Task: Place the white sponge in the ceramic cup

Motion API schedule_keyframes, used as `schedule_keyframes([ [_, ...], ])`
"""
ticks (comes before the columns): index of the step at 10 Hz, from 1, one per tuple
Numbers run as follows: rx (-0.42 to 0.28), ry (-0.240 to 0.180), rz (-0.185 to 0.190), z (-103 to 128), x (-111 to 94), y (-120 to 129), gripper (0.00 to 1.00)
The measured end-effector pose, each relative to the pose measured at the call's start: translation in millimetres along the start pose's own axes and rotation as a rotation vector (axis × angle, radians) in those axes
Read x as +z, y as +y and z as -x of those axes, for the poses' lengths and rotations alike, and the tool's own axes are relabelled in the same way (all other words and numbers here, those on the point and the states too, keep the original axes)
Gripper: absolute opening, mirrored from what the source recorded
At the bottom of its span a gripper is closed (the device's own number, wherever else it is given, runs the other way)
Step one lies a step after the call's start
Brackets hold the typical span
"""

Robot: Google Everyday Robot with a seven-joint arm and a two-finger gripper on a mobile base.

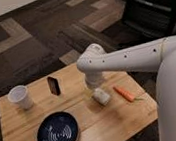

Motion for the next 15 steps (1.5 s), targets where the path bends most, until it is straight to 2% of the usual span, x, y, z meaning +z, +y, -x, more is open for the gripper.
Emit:
schedule_keyframes([
  [3,-0.006,-0.01,0.002,-1,18,-1,0.8],
  [6,0.001,0.002,0.022,-6,36,2,0.8],
  [11,-0.015,-0.01,-0.022,9,42,-13,0.8],
  [12,-0.02,-0.015,-0.026,12,42,-13,0.74],
  [15,-0.048,-0.033,-0.044,17,32,-14,0.33],
])
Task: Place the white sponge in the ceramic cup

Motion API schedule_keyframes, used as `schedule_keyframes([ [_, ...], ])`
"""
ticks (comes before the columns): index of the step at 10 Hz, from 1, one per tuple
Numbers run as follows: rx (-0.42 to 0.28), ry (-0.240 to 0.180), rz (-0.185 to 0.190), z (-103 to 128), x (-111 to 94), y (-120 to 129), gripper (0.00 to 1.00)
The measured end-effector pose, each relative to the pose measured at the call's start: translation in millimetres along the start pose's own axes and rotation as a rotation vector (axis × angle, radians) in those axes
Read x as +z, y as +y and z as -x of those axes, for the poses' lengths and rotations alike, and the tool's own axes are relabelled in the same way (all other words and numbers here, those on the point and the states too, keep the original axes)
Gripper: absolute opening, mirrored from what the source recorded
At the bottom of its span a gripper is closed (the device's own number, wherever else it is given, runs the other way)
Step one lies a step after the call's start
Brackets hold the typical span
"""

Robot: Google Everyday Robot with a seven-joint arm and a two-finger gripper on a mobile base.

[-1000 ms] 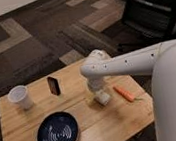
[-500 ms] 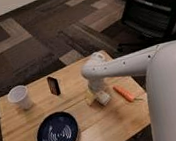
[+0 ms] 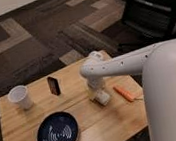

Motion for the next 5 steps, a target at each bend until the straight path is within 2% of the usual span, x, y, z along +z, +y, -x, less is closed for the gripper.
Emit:
schedule_keyframes([
  [1,-0.01,-0.003,-0.001,2,-9,0,0.16],
  [2,-0.019,0.0,0.006,4,-17,3,0.05],
  [3,-0.041,-0.005,0.003,10,-30,3,0.0],
  [4,-0.105,-0.029,-0.011,28,-54,9,0.0],
  [5,-0.196,-0.072,-0.043,53,-82,17,0.0],
])
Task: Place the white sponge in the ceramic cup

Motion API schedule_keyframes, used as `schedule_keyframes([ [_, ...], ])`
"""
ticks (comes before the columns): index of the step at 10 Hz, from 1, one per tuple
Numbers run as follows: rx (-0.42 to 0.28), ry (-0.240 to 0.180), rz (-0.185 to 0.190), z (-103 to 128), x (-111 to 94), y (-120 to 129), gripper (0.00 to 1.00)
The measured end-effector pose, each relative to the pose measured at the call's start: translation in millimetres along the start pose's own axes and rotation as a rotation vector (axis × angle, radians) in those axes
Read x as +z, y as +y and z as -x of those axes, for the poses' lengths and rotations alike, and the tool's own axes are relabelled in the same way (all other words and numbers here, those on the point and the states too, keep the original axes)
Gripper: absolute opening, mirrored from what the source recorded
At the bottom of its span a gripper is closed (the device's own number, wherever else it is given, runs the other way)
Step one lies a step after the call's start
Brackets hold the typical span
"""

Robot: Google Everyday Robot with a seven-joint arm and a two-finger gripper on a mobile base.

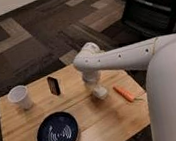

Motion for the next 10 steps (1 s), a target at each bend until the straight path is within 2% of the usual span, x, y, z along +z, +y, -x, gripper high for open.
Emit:
schedule_keyframes([
  [2,-0.184,-0.069,-0.091,53,-54,2,0.0],
  [4,-0.333,-0.12,-0.153,96,-99,6,0.0],
  [5,-0.381,-0.139,-0.175,110,-116,9,0.0],
  [6,-0.415,-0.148,-0.19,119,-127,11,0.0],
  [10,-0.414,-0.147,-0.191,118,-127,10,0.0],
])
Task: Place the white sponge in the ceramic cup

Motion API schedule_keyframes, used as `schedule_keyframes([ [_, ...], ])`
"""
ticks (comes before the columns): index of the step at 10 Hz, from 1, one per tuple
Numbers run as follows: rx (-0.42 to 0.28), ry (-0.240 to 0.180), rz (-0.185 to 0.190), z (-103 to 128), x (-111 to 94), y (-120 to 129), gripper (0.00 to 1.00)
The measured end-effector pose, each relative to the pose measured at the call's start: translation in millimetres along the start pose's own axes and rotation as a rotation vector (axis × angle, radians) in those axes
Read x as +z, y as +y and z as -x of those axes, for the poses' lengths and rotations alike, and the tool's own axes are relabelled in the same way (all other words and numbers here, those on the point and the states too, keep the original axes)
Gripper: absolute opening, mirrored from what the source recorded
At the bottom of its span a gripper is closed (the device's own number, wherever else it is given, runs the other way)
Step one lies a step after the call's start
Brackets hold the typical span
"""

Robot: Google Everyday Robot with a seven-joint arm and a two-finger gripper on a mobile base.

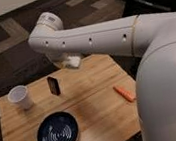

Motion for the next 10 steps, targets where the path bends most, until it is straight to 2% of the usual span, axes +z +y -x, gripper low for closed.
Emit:
schedule_keyframes([
  [3,0.001,0.001,-0.001,-1,1,-1,0.0],
  [5,-0.087,0.013,-0.036,21,0,-16,0.0],
  [7,-0.232,0.018,-0.07,64,-2,-22,0.0],
  [8,-0.322,0.013,-0.076,90,-1,-16,0.0],
  [10,-0.514,-0.018,-0.058,144,6,14,0.0],
])
